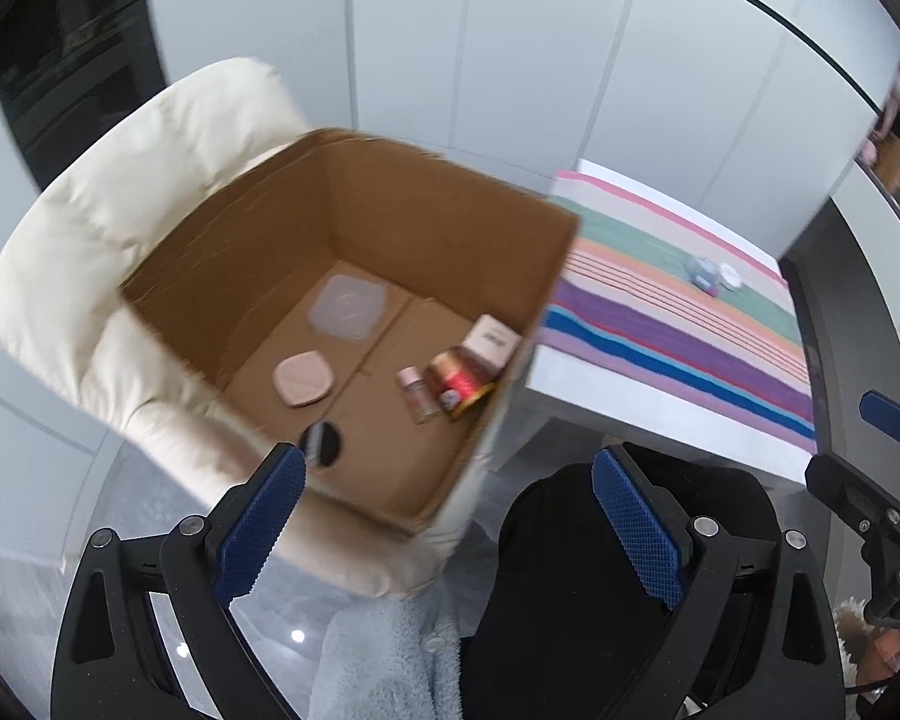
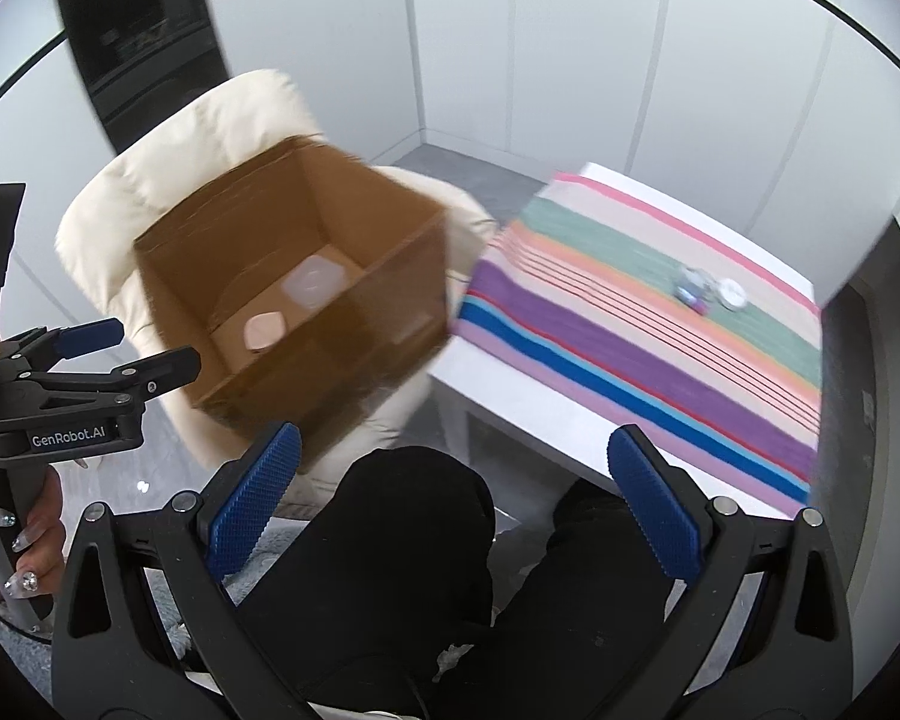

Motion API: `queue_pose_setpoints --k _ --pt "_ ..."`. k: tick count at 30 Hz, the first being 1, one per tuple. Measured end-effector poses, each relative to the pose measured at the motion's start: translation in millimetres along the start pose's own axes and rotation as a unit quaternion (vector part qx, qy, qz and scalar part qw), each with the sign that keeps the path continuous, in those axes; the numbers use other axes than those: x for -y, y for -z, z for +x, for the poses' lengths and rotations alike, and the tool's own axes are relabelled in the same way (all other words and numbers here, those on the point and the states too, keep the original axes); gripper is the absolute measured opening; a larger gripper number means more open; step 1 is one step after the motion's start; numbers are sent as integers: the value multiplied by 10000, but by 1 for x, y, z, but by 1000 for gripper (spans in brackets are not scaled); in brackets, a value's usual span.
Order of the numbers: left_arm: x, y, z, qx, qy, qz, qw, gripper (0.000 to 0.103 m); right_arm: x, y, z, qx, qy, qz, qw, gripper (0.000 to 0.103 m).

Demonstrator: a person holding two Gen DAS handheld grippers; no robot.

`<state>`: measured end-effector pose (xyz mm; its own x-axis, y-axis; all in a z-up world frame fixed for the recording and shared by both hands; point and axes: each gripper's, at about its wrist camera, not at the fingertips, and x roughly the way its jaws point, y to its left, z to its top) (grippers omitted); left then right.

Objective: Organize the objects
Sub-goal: 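Move both open tools from the box back over the striped cloth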

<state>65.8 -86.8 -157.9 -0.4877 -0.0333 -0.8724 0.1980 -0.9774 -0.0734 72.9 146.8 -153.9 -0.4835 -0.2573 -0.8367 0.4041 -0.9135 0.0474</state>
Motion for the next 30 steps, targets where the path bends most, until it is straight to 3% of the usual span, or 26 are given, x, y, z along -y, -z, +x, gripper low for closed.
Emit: queue_pose_setpoints --k 16,22,30 --pt "136 -26 30 -148 620 1201 9907 98 132 44 -27 36 734 1373 9878 103" --pt "175 -32 36 -159 858 1328 9873 98 171 61 -33 7 961 1754 9798 103" --pt "213 -43 45 -107 834 1719 9815 98 207 77 -34 -51 1114 2055 9723 103"
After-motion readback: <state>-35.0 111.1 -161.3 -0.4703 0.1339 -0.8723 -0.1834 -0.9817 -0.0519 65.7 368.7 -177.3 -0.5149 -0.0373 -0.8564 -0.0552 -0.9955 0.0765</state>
